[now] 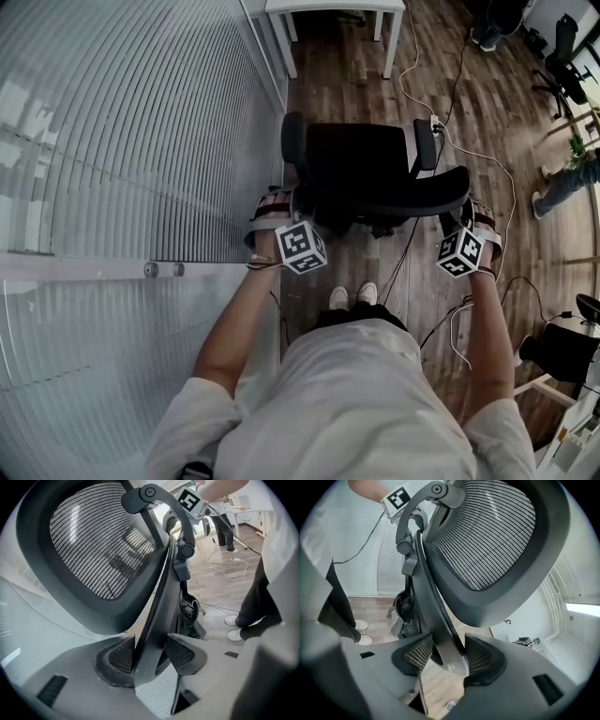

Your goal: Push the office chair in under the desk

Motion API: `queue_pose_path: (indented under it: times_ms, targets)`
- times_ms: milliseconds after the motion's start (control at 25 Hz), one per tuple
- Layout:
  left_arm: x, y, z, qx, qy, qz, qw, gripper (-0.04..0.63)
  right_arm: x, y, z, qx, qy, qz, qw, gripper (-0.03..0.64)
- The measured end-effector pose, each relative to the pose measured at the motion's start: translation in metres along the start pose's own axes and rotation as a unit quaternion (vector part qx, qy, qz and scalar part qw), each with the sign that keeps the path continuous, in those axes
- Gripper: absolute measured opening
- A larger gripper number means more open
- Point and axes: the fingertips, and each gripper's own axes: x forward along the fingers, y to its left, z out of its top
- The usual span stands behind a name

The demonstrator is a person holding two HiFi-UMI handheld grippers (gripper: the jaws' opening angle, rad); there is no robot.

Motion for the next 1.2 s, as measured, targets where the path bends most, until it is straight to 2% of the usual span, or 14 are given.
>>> queue_pose_path:
  times_ms: [440,1200]
  targets:
    - [0.025,0.020,-0.008,-0.001,0.006,-0.009,0.9999,0.225,0.021,-0.009,0.010,0.009,0.014,-0.008,1.000,0.230]
    - [0.066,0.062,-0.009,-0.012,0.018,-0.005,0.9998,0.225,0.066,-0.045,0.022,0.007,0.003,-0.011,1.000,0.230]
